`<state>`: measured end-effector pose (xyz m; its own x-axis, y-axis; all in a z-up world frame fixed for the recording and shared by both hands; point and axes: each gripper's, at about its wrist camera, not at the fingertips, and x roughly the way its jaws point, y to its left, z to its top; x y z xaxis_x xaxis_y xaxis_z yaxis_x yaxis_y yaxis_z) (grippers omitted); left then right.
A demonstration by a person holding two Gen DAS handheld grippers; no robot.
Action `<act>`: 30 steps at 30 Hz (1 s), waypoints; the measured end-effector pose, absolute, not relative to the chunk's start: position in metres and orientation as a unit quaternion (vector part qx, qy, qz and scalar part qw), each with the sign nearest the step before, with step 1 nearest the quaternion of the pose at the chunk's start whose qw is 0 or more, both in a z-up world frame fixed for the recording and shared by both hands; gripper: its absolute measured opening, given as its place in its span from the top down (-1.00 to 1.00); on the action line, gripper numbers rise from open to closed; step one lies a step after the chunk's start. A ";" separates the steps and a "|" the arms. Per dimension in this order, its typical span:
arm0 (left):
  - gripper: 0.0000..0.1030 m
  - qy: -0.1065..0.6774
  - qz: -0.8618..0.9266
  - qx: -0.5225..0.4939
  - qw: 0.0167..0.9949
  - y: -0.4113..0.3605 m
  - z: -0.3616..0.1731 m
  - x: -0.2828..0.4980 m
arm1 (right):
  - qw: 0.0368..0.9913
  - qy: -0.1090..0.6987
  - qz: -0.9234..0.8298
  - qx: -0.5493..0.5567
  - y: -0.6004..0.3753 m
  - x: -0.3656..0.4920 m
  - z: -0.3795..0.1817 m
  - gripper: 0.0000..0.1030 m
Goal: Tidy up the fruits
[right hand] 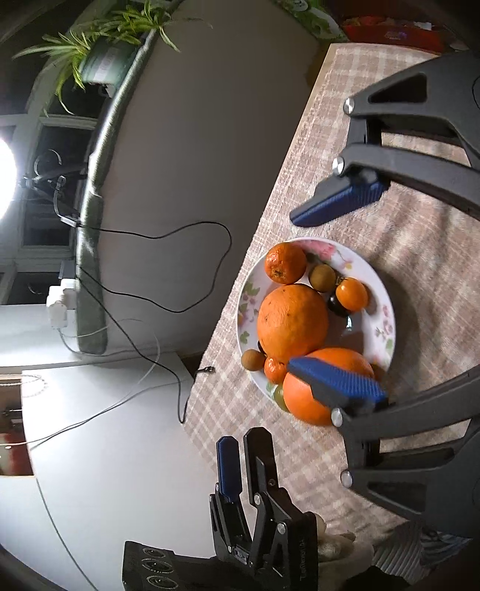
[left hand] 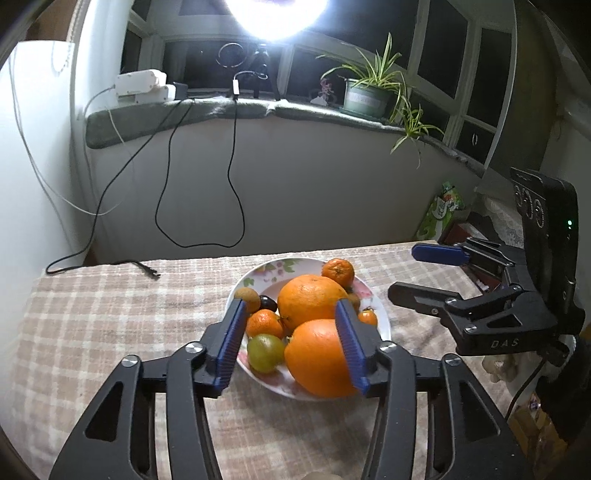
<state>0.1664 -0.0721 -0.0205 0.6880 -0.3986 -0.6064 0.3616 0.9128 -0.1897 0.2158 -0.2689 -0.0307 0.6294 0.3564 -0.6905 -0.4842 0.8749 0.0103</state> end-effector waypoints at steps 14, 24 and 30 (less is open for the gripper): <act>-0.36 0.326 -0.161 -0.020 0.931 -0.064 -0.014 0.132 | 0.933 0.321 0.143 -0.073 -0.291 0.164 -0.014 -0.89; -0.36 0.323 -0.145 -0.022 0.935 -0.061 -0.014 0.117 | 0.937 0.322 0.126 -0.052 -0.304 0.143 -0.014 -0.90; -0.36 0.319 -0.145 -0.025 0.936 -0.060 -0.012 0.111 | 0.938 0.320 0.127 -0.047 -0.305 0.138 -0.013 -0.90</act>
<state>0.1110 -0.0602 -0.0119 0.7545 -0.2878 -0.5898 0.2555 0.9566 -0.1398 0.1381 -0.3051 -0.0127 0.7633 0.2080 -0.6117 -0.2679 0.9634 -0.0067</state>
